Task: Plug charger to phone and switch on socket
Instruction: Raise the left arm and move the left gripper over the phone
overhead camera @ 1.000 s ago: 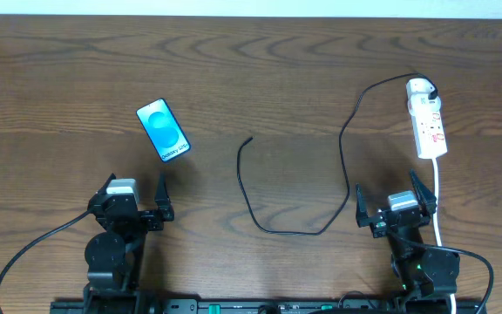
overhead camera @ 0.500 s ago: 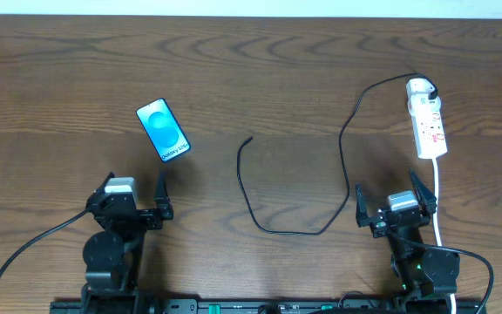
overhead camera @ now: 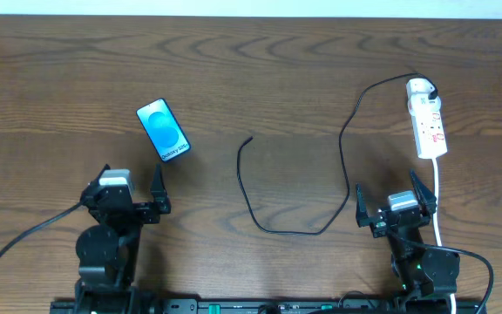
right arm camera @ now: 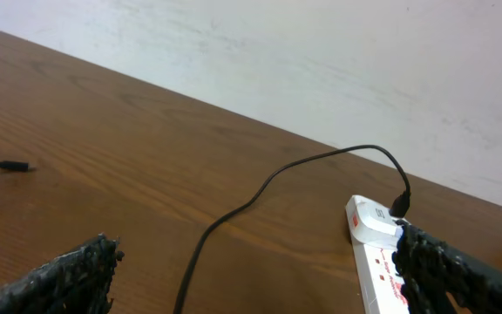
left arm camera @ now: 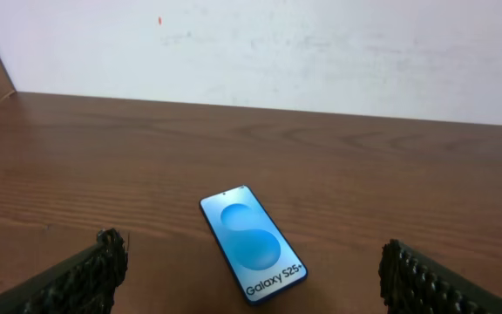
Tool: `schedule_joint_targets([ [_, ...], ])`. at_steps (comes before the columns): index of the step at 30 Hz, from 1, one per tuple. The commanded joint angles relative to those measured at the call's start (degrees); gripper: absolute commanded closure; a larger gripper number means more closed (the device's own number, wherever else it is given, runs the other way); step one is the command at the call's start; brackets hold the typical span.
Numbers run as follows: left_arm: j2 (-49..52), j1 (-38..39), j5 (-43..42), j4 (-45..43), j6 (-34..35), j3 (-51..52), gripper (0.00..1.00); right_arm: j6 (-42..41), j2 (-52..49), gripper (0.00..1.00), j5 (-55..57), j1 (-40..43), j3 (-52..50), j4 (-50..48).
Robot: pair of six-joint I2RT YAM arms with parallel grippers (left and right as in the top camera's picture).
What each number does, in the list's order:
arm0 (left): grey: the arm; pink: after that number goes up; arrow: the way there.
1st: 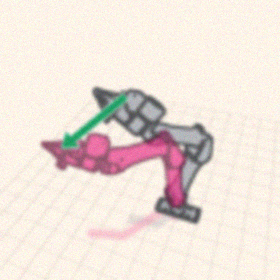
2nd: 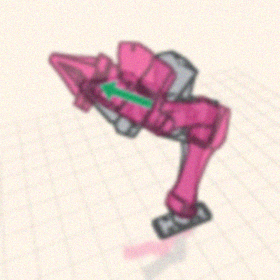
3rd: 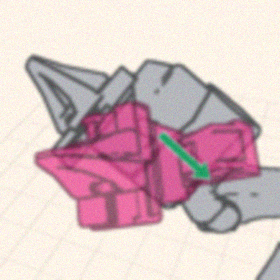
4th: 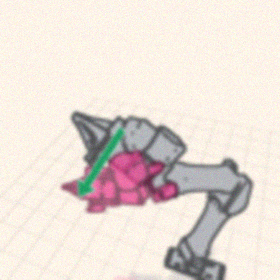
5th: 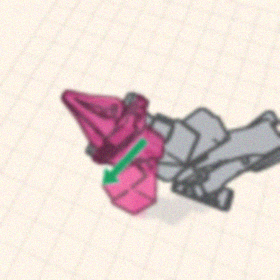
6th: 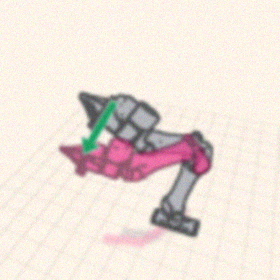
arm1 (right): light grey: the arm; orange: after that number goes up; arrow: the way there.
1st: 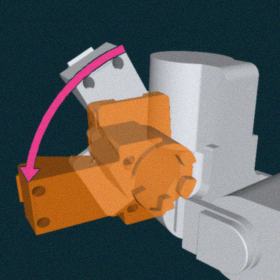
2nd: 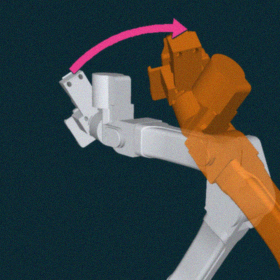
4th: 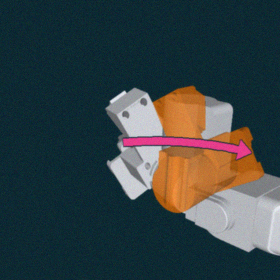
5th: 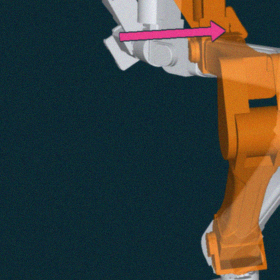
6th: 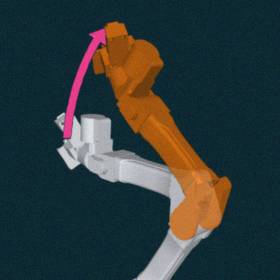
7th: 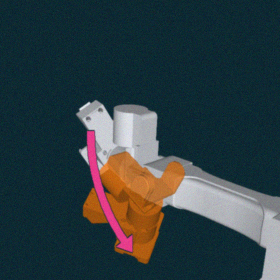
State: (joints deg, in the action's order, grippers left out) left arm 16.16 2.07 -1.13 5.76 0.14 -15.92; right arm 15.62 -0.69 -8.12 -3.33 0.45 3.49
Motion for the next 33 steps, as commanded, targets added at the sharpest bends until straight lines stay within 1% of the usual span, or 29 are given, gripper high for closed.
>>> schedule_joint_targets([
  [1,4.00,-0.17,0.04,-0.26,-0.33,-3.67,0.06,-0.79,0.35,0.01,-0.39,0.35,-0.13,0.15],
  [6,9.60,-0.17,-2.91,-0.26,-0.33,-6.86,0.06,-0.79,0.35,0.01,-0.39,0.35,-0.13,0.15],
  [15,21.81,-0.17,-4.81,0.07,-0.33,-14.88,0.06,-0.79,0.35,0.01,-0.39,0.35,-0.13,0.15],
  [24,37.18,-0.17,-9.01,6.23,-0.33,-27.98,0.06,-0.79,0.35,0.01,-0.39,0.35,-0.13,0.15],
  [33,50.60,-0.17,-8.98,15.65,-0.33,-42.64,0.06,-0.79,0.35,0.01,-0.37,0.35,-0.13,0.15],
])
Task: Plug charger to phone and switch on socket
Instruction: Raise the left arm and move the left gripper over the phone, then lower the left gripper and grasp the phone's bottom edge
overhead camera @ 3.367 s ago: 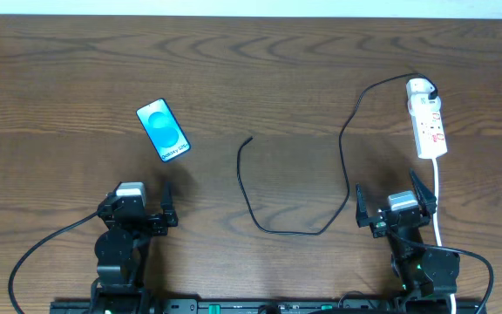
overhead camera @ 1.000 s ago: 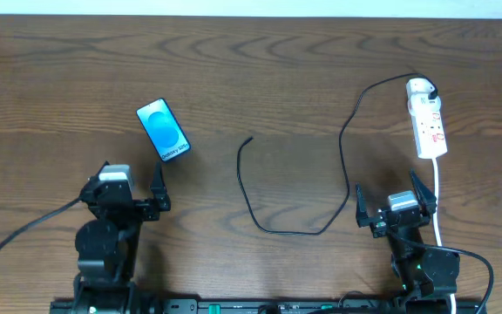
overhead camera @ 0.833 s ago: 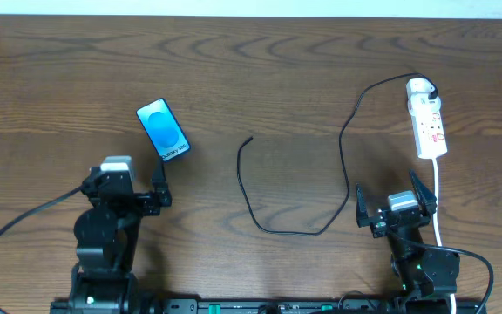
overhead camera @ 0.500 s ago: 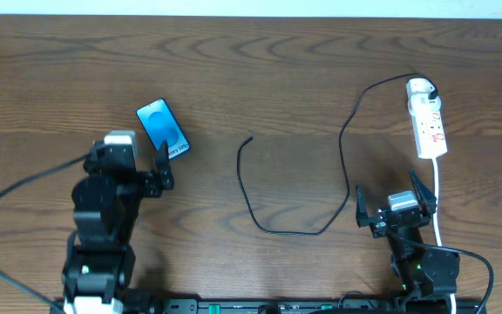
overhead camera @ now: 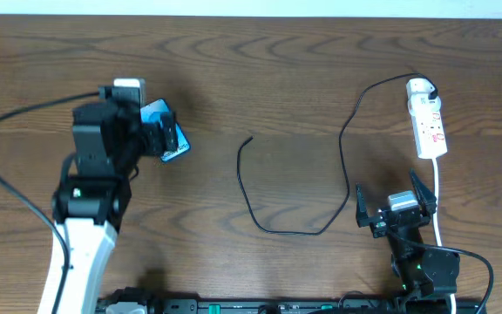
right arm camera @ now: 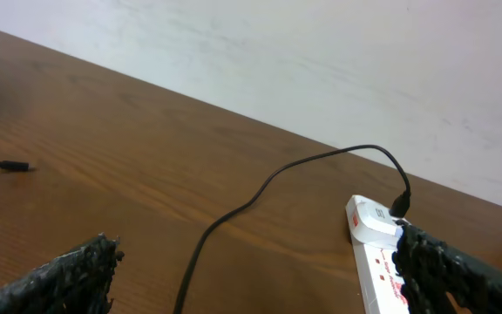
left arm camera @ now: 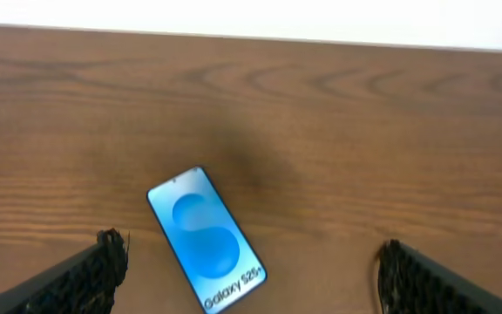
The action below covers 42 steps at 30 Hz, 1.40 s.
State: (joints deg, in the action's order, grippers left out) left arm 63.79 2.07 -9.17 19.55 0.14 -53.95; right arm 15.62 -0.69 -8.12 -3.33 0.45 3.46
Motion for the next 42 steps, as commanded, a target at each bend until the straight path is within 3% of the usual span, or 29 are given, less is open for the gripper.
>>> schedule_joint_targets([
  [1,3.82,-0.17,-0.94,2.38,-0.33,-5.44,0.06,-0.79,0.35,0.01,-0.39,0.35,-0.13,0.17],
  [14,18.45,-0.17,-0.96,10.62,0.13,-20.63,0.06,-0.79,0.35,0.01,-0.39,0.35,-0.13,0.17],
  [25,37.48,-0.11,-5.05,30.73,0.50,-46.64,0.06,-0.79,0.35,0.01,-0.39,0.35,-0.13,0.17],
  [42,41.72,-0.13,-3.85,33.09,0.55,-47.54,0.07,-0.79,0.35,0.01,-0.37,0.35,-0.13,0.17],
])
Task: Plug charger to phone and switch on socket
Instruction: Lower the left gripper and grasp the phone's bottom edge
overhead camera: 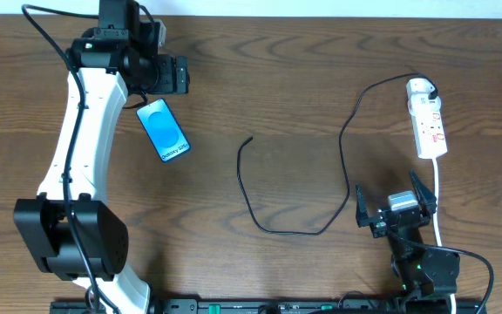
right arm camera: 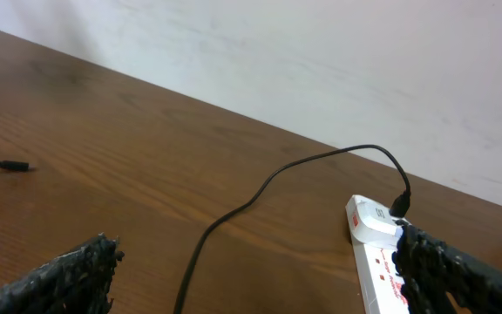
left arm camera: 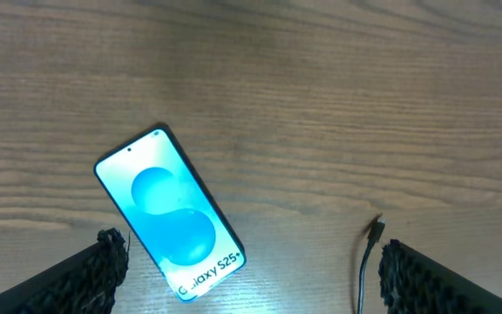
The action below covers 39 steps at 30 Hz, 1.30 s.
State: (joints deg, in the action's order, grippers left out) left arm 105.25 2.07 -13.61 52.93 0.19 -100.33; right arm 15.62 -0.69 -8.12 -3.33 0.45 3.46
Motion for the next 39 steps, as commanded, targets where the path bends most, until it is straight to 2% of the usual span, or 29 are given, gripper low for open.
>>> schedule_joint_targets([
  [1,0.35,-0.13,0.57,-0.44,0.50,-1.16,0.07,-0.79,0.35,0.01,-0.39,0.35,-0.13,0.17],
  [3,0.72,-0.13,0.63,-0.92,0.59,-1.16,0.07,-0.79,0.35,0.01,-0.39,0.35,-0.13,0.17],
  [6,1.11,-0.13,3.61,-0.94,4.61,-1.16,0.07,-0.79,0.35,0.01,-0.39,0.35,-0.13,0.17],
  [14,3.50,-0.13,17.97,-0.24,24.76,-1.14,0.09,-0.79,0.35,0.01,-0.39,0.35,-0.13,0.17],
  [18,4.94,-0.13,19.69,0.39,31.78,-1.14,0.09,-0.79,0.35,0.01,-0.39,0.35,-0.13,0.17],
  [26,8.28,-0.13,19.69,2.21,32.96,-1.03,0.09,-0.79,0.35,0.01,-0.39,0.35,-0.13,0.17],
  [29,9.79,-0.02,19.43,2.93,33.20,-1.03,0.13,-0.79,0.35,0.01,-0.39,0.35,-0.13,0.17],
  [39,14.08,-0.02,16.63,3.87,33.53,-0.66,0.13,-0.79,0.35,0.01,-0.39,0.35,-0.13,0.17],
])
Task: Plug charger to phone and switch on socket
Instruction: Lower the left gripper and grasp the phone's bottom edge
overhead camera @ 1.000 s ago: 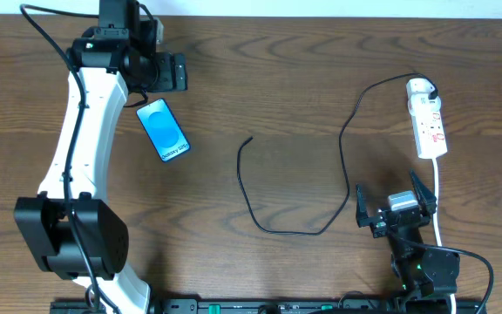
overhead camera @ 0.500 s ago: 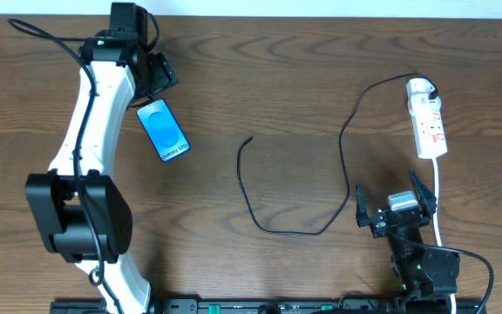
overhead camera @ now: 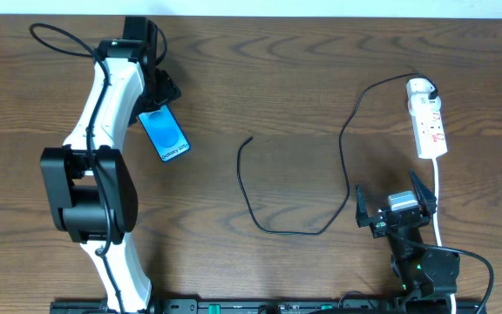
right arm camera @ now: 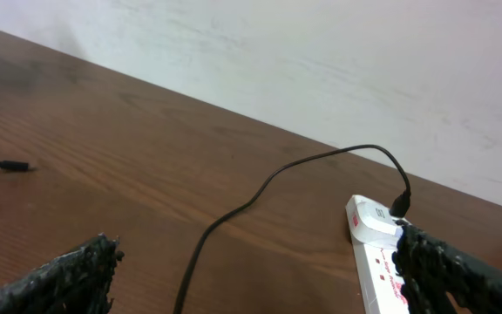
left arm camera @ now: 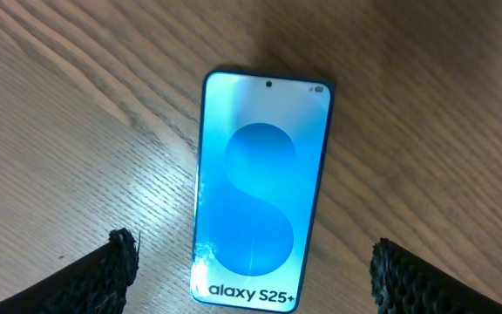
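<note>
A phone (overhead camera: 166, 133) with a lit blue screen lies flat at the table's left. In the left wrist view the phone (left arm camera: 260, 187) lies lengthwise, its near end between my open left gripper (left arm camera: 255, 281) fingers, untouched. From overhead the left gripper (overhead camera: 159, 96) hovers at the phone's far end. The black charger cable (overhead camera: 342, 148) runs from the white socket strip (overhead camera: 427, 122) to its free plug tip (overhead camera: 249, 138) on the wood. My right gripper (overhead camera: 390, 194) rests open near the front right, the cable (right arm camera: 234, 218) and strip (right arm camera: 377, 262) ahead of it.
The strip's white lead (overhead camera: 438, 205) runs toward the front edge beside the right arm. The left arm's black cable (overhead camera: 59, 35) loops near the table's far edge. A pale wall (right arm camera: 321, 61) stands behind the table.
My left gripper has turned and come closer to the phone, which now lies lengthwise between its open fingers. The cable tip has left that view. The right arm has not moved.
My left gripper first rested open at the front left, facing the phone. Then it stood raised beside the phone, then beyond the phone's far end near the back edge. Now it hovers lined up with the phone. Phone, cable and right arm stayed put.
</note>
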Tool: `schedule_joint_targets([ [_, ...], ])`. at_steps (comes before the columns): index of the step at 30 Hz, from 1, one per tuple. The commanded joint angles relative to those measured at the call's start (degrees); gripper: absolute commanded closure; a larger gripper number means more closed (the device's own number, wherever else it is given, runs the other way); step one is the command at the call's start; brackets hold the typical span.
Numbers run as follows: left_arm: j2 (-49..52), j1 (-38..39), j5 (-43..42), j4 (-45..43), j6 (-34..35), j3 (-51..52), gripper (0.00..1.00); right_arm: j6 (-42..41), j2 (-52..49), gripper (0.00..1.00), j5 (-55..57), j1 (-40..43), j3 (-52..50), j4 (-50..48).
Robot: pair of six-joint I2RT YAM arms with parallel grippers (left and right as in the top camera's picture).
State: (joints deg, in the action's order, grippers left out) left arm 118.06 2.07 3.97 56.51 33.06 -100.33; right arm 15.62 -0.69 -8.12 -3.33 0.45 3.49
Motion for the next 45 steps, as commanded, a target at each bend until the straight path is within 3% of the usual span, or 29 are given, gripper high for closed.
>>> schedule_joint_targets([
  [1,1.60,-0.02,-0.94,0.37,0.66,-0.66,0.13,-0.79,0.35,0.01,-0.39,0.35,-0.13,0.15],
  [5,2.51,-0.02,-0.92,0.37,0.17,0.11,0.01,-0.79,0.35,0.01,-0.39,0.35,-0.13,0.13],
  [29,8.31,-0.59,-2.73,-2.36,-0.22,2.73,0.02,-0.79,0.35,0.01,-0.39,0.35,-0.13,0.15],
  [37,10.16,-1.95,-8.28,-2.69,-2.36,2.73,0.02,-0.79,0.35,0.01,-0.39,0.35,-0.13,0.15],
  [45,11.15,-1.84,-8.48,-2.60,-2.36,2.73,0.02,-0.79,0.35,0.01,-0.39,0.35,-0.13,0.13],
])
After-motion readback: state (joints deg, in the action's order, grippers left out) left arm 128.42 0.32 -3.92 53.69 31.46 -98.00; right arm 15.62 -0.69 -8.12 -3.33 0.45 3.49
